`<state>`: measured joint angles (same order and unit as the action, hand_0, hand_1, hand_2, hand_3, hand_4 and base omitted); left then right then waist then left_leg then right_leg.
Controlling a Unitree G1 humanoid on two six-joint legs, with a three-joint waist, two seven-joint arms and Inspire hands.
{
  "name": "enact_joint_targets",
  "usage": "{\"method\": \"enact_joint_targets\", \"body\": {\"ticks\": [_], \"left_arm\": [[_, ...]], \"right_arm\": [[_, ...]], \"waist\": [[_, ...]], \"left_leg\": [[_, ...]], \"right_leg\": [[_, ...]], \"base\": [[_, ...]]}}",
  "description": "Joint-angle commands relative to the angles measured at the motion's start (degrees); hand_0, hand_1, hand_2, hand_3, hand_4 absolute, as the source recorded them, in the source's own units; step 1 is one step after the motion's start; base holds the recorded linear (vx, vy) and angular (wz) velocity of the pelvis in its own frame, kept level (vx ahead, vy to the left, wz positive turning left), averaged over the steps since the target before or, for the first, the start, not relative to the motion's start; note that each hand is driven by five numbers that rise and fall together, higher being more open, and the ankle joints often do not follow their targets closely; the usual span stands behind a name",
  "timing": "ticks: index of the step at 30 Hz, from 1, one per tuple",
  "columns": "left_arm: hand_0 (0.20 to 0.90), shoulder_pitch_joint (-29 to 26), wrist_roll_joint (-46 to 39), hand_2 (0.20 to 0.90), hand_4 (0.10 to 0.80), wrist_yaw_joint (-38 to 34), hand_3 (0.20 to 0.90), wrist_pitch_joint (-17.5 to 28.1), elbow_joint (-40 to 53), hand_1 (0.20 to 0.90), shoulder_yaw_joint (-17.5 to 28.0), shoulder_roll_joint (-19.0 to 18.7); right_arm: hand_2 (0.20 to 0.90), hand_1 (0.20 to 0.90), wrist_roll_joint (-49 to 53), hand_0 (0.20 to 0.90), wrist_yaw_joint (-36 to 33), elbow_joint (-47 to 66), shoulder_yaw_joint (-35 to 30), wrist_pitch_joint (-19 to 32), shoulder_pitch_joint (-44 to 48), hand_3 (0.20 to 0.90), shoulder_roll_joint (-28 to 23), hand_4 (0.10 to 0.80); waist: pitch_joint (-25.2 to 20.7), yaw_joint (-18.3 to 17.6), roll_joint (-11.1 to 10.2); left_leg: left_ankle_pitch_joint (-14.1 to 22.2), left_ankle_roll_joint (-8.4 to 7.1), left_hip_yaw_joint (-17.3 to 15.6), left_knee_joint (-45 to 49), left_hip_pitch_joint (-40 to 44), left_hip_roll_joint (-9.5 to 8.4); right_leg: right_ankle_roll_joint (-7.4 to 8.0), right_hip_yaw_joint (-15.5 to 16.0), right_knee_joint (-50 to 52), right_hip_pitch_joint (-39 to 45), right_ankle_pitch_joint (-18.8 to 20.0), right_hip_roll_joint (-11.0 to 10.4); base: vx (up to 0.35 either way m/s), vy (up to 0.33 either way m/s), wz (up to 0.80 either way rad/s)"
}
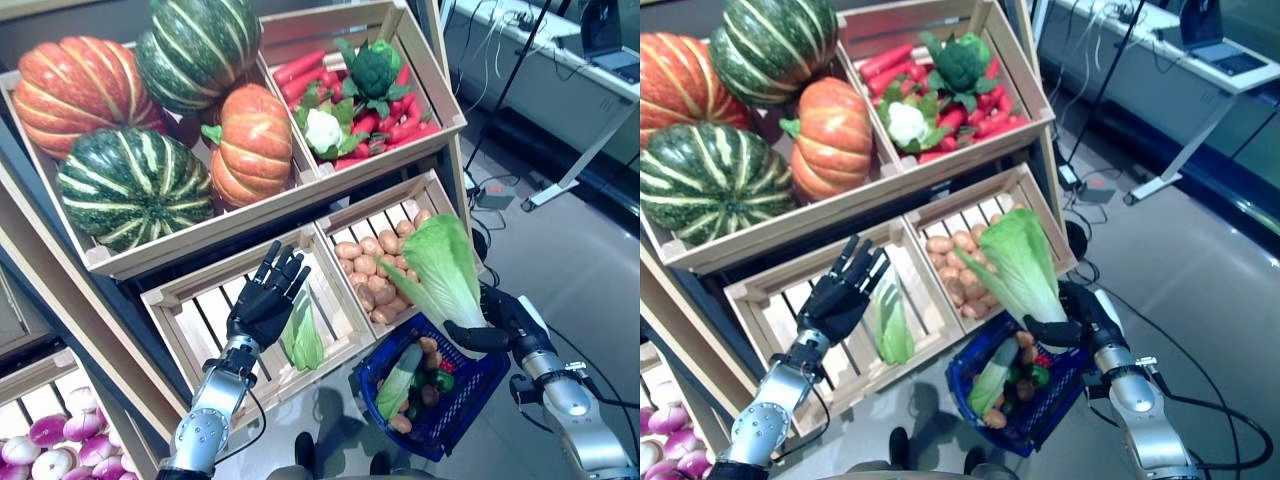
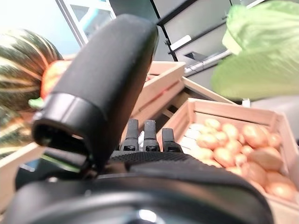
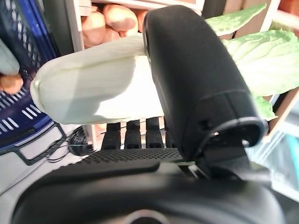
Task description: Put vegetables into the basket
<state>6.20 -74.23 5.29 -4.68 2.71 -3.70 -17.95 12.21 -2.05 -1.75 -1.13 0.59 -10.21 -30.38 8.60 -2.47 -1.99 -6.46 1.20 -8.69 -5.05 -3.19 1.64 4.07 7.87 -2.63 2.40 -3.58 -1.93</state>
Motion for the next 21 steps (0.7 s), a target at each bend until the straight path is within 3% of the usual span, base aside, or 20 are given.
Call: {"method": "enact_joint_targets", "body": {"ticks": [1,4,6,10,15,18,21], "left_arm": [[0.9,-7.7,2.3,0.9,0.8,5.1,0.9,7.9,4.8,0.9,1.8,-2.4],[0.9,-8.9,3.5,0.9,0.8,5.4,0.9,10.6,5.2,0.9,2.2,-3.1],[0.9,-8.8,4.7,0.9,0.8,5.6,0.9,14.3,5.7,0.9,2.5,-2.9],[0.9,-9.2,8.2,0.9,0.8,3.3,0.9,19.8,6.3,0.9,2.7,-3.0],[0.9,-12.1,15.6,0.9,0.8,-3.5,0.9,27.6,3.6,0.9,2.1,-2.7],[0.9,-13.1,19.3,0.9,0.8,-6.1,0.9,30.0,2.8,0.9,1.7,-2.9],[0.9,-15.3,20.8,0.9,0.8,-9.2,0.9,32.4,1.8,0.9,0.5,-3.3]], "right_arm": [[0.3,0.3,6.2,0.3,-9.0,3.1,-4.3,13.8,10.5,0.3,-0.8,0.4],[0.3,0.3,9.4,0.3,-12.0,2.8,-5.2,16.4,11.3,0.3,0.0,0.4],[0.3,0.3,10.8,0.3,-16.6,1.8,-6.1,21.7,12.2,0.3,2.7,0.4],[0.3,0.3,12.1,0.3,-20.7,0.3,-6.3,25.1,13.8,0.3,4.8,0.4],[0.3,0.3,17.7,0.3,-26.5,-4.1,-5.8,28.2,18.1,0.3,6.9,0.4],[0.3,0.3,17.0,0.3,-32.0,-6.5,-5.5,29.1,19.6,0.3,7.1,0.4],[0.3,0.3,23.7,0.3,-36.4,-11.2,-5.0,30.0,23.5,0.3,7.8,0.4]], "waist": [[5.8,-0.9,0.8],[9.0,-1.2,1.0],[12.8,-1.2,1.2],[16.6,-1.2,2.1],[21.2,-0.9,3.2],[21.2,-0.6,3.9],[21.2,0.2,4.7]], "left_leg": [[7.3,-1.07,0.0,5.3,-0.7,0.72],[7.9,-1.34,0.0,10.0,-4.6,0.86],[8.8,-2.02,0.1,17.2,-10.2,1.04],[9.8,-2.95,0.3,24.3,-17.6,1.64],[11.7,-2.72,0.8,31.8,-25.4,1.57],[11.6,-2.69,0.9,34.1,-29.7,1.56],[13.2,-1.64,1.2,37.6,-36.2,1.05]], "right_leg": [[-0.7,-1.5,9.0,-8.6,0.8,1.4],[-1.26,-1.1,12.8,-11.7,-0.2,1.2],[-2.09,-0.7,17.7,-15.4,-1.2,0.9],[-3.47,-0.1,22.9,-19.9,-3.0,0.7],[-4.5,0.9,30.7,-26.8,-5.4,-0.4],[-4.83,1.1,32.9,-30.7,-6.0,-0.9],[-5.04,1.0,38.7,-38.7,-7.1,-2.1]], "base": [[-0.337,-0.045,-0.05],[-0.188,-0.032,-0.02],[-0.18,-0.034,0.07],[-0.137,0.001,0.04],[-0.104,0.013,0.04],[-0.059,0.018,0.04],[-0.034,0.019,0.03]]}}
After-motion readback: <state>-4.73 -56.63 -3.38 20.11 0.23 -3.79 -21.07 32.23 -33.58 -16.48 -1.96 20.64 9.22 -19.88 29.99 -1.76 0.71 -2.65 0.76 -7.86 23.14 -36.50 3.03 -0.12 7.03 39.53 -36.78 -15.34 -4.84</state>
